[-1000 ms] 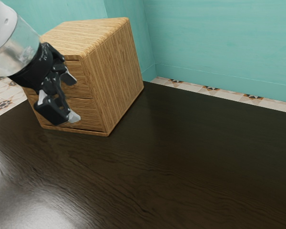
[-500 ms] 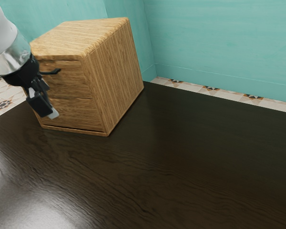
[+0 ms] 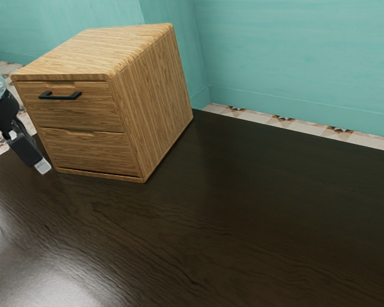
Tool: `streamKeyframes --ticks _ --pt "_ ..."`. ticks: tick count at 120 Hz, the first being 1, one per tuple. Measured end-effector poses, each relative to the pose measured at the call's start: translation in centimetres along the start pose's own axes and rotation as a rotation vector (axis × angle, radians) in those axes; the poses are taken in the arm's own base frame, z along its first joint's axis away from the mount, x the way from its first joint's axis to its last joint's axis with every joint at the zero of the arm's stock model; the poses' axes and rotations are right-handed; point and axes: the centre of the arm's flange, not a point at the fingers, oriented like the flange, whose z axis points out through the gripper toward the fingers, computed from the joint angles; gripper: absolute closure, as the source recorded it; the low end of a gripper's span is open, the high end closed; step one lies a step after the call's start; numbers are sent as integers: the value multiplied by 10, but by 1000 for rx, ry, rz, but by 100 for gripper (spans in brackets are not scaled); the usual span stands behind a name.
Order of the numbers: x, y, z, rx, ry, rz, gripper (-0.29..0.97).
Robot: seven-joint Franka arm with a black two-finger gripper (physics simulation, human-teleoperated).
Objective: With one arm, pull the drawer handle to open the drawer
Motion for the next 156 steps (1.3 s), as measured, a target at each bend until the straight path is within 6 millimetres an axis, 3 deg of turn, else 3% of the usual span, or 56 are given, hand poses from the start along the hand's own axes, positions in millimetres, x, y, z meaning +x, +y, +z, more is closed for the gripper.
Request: streamKeyframes --ticks 7,23,47,51,61,65,71,76,81,89,96,103,123,135,145,156 --pt "-11 8 3 -14 -5 14 0" --pt "-39 3 11 -62 -10 88 0" --pt "-29 16 10 -89 1 74 0" --pt "-29 -3 1 -70 -3 59 0" --pt "-50 -83 -21 11 -4 67 0" --pt "-56 -104 -15 82 -2 61 0" --pt "-60 -128 13 194 18 48 0" --pt "-64 -148 19 250 0 39 0" --pt "-64 -155 21 274 -12 26 0" --pt "-57 -169 7 292 -27 39 0" --pt "-44 -141 11 307 -25 -24 0" --pt "-34 -133 19 317 -10 -43 0" --pt "-22 -171 1 370 25 35 0" --pt "-16 -199 -33 421 46 100 0" --pt "-9 -203 -30 437 108 109 0" --pt "-8 -189 -18 312 151 95 0"
